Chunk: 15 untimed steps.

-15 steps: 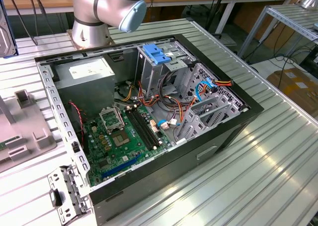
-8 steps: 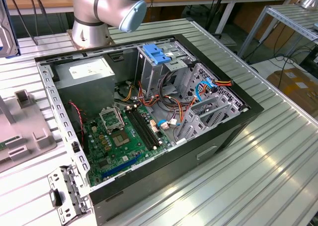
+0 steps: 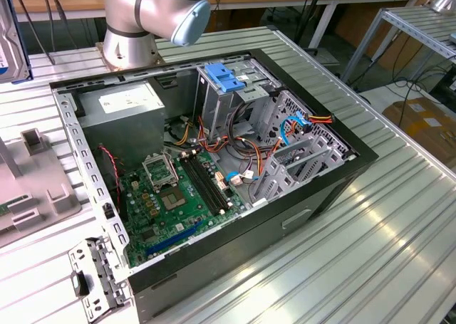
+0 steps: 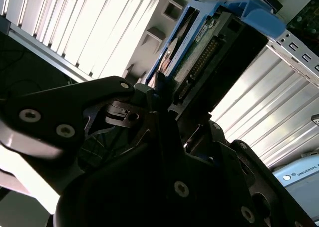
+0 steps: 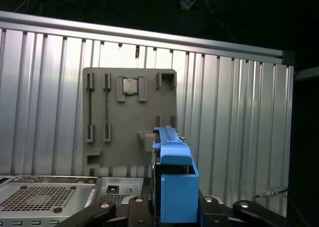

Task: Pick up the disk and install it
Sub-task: 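Pick up the disk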

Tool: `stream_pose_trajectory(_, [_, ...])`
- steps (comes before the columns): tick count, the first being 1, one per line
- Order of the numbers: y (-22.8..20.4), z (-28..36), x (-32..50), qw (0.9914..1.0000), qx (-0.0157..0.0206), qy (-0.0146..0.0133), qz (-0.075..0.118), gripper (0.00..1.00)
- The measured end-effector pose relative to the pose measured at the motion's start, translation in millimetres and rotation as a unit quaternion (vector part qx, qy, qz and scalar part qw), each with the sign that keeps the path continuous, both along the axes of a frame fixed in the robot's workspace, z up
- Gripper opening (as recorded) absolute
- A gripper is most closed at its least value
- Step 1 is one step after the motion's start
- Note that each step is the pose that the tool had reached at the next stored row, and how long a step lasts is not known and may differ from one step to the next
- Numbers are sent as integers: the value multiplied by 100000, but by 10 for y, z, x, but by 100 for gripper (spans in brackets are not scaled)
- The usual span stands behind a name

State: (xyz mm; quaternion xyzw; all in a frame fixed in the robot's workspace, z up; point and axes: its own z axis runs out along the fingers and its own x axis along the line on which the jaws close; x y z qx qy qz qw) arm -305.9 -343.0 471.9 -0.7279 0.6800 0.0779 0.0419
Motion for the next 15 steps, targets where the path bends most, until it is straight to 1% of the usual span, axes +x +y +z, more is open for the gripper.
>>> stream_pose_trajectory(5, [-8, 0, 21, 100000, 0, 0, 2, 36])
stream_pose_trajectory(10, [-26, 0, 65, 100000, -3, 2, 0, 36])
stream_pose_trajectory(15, [-36, 0, 92, 100000, 0, 2, 0, 36])
